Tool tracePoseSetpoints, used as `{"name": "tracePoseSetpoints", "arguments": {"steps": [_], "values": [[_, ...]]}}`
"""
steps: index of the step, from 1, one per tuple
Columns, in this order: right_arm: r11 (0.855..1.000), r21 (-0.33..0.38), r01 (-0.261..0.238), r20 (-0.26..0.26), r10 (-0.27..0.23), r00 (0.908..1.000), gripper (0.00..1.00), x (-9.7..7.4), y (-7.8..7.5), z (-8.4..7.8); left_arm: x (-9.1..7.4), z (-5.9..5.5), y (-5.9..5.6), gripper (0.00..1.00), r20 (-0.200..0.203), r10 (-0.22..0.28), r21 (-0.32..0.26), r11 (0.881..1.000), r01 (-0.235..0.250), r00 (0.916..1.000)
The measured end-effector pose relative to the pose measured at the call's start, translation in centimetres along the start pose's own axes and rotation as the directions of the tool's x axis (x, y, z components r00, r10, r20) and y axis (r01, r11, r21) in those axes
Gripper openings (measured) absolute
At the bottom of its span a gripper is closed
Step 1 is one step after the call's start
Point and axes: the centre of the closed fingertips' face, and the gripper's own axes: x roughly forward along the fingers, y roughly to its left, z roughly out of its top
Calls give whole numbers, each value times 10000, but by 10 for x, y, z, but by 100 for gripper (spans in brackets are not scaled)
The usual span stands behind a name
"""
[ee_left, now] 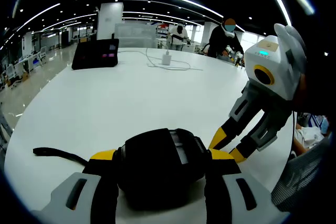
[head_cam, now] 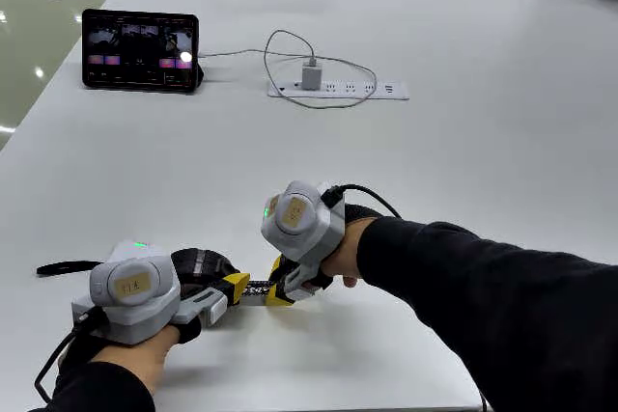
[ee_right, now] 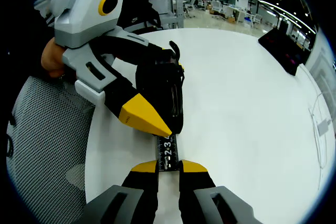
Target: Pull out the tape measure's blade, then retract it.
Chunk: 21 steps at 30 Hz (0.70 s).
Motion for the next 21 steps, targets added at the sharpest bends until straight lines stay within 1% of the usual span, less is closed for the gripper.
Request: {"name": "tracePoseSetpoints", "arguments": {"steps": [2, 10, 21], "values": [[10000, -28, -10, 48, 10, 10000, 11, 1, 0, 2, 0, 0, 0, 62, -1, 0, -2, 10000, 0, 10000], [9999, -145, -76, -27, 76, 10000, 11, 2, -1, 4, 0, 0, 0, 62, -26, -21, 24, 10000, 21, 10000], [10000, -74, 13, 27, -13, 10000, 11, 5, -1, 8, 0, 0, 0, 62, -5, -8, -21, 10000, 8, 10000]]}}
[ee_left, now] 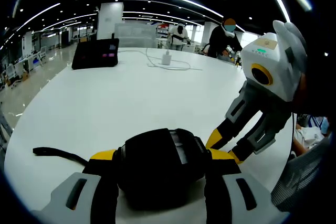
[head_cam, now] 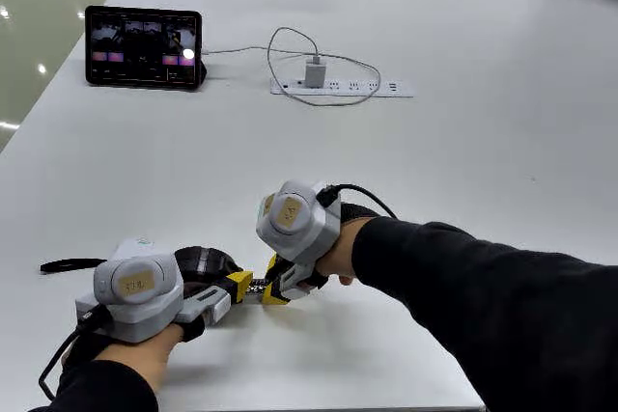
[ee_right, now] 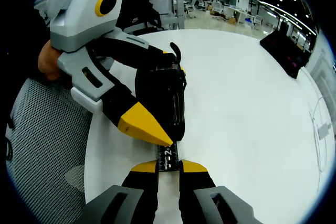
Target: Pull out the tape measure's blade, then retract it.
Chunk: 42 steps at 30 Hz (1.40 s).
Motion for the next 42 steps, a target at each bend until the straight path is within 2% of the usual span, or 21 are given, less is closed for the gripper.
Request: {"name": "tracePoseSetpoints", "arguments": {"steps": [35, 42], "values": [[10000, 0, 0, 401, 0, 9992, 11, 9, 1, 16, -1, 1, -1, 62, 48, -13, 16, 10000, 13, 10000], [9998, 188, 77, 757, -91, 9971, 11, 9, 1, 16, 0, 1, 0, 63, 63, -12, 30, 10000, 12, 10000]]}}
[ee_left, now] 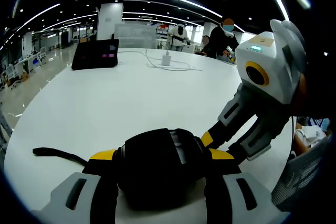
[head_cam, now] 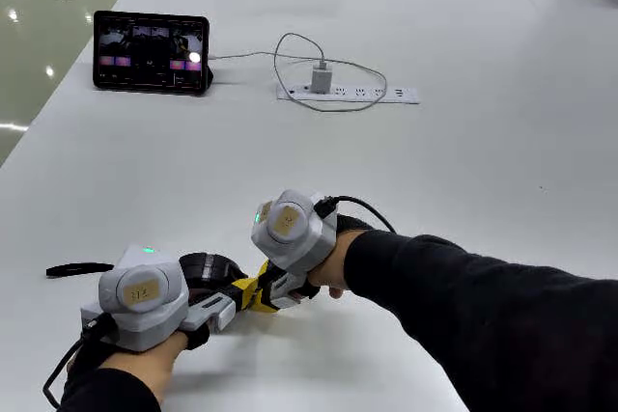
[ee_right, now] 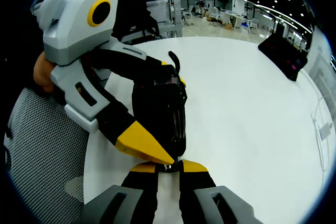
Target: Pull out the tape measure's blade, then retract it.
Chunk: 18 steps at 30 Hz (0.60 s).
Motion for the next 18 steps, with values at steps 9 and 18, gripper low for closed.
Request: {"name": "tracePoseSetpoints", "arguments": {"steps": [9, 18], "values": [[9999, -122, 79, 34, -79, 10000, 12, 1, 0, 1, 0, 0, 0, 63, 10, -5, 19, 10000, 5, 10000], [9990, -420, 179, 68, -176, 9998, 12, 1, 1, 1, 0, 0, -2, 64, 52, -115, 11, 9999, 115, 9999]]}}
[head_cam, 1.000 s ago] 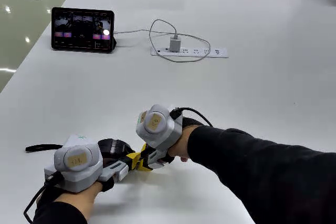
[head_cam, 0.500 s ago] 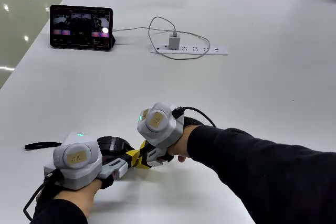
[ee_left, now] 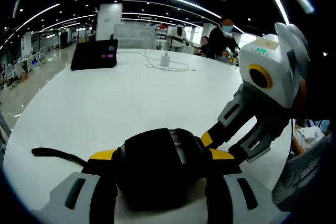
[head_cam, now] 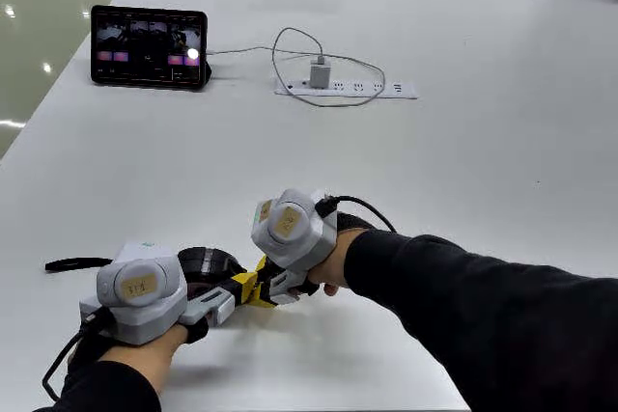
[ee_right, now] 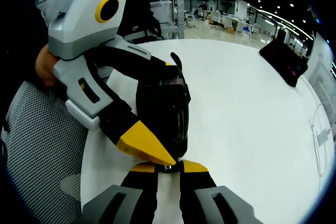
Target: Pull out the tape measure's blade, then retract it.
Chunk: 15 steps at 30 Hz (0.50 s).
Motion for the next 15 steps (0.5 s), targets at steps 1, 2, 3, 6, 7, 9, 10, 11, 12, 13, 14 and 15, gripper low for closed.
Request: {"name": "tracePoseSetpoints", "arguments": {"steps": [1, 2, 3, 6, 7, 9, 10, 11, 12, 13, 14, 15], "values": [[10000, -13, 35, 20, -35, 10000, 12, 0, 0, 0, 0, 0, 0, 64, -12, -14, 35, 10000, 14, 10000], [10000, -20, 64, 43, -64, 10000, 12, 0, 0, 0, 0, 0, 0, 64, -19, -14, 60, 10000, 15, 10000], [9999, -44, 98, 107, -98, 9999, 12, 0, 0, 0, 0, -1, 0, 64, -36, -19, 104, 9999, 20, 10000], [9998, 75, 166, 206, -167, 9996, 13, 0, 0, 0, 0, -1, 0, 64, -88, -18, 208, 9998, 20, 10000], [9998, 83, 192, 214, -193, 9996, 13, -1, 0, 0, 0, -1, 0, 64, -105, -15, 240, 9997, 18, 9999], [9996, 12, 271, 172, -271, 9995, 13, -1, 0, -1, 0, -2, 0, 64, -135, -29, 313, 9995, 33, 9999], [9995, 5, 306, 155, -306, 9994, 13, -1, 0, -2, 0, -2, 0, 64, -147, -33, 425, 9991, 39, 9999], [9992, -26, 389, 140, -389, 9991, 13, -2, 0, -3, 0, -5, 0, 64, -270, -15, 600, 9982, 31, 9996], [9989, -46, 464, 141, -463, 9988, 13, -3, 0, -4, 0, -6, 0, 64, -312, -23, 613, 9981, 42, 9995], [9985, -15, 539, 151, -539, 9984, 13, -4, 1, -6, 0, -7, 0, 64, -381, -24, 609, 9981, 47, 9993], [9982, 17, 597, 188, -598, 9980, 13, -4, 1, -8, 0, -7, 0, 64, -409, -39, 555, 9984, 62, 9992], [9979, 70, 646, 234, -648, 9976, 13, -5, 1, -9, 0, -7, 1, 64, -425, -41, 514, 9987, 63, 9991]]}}
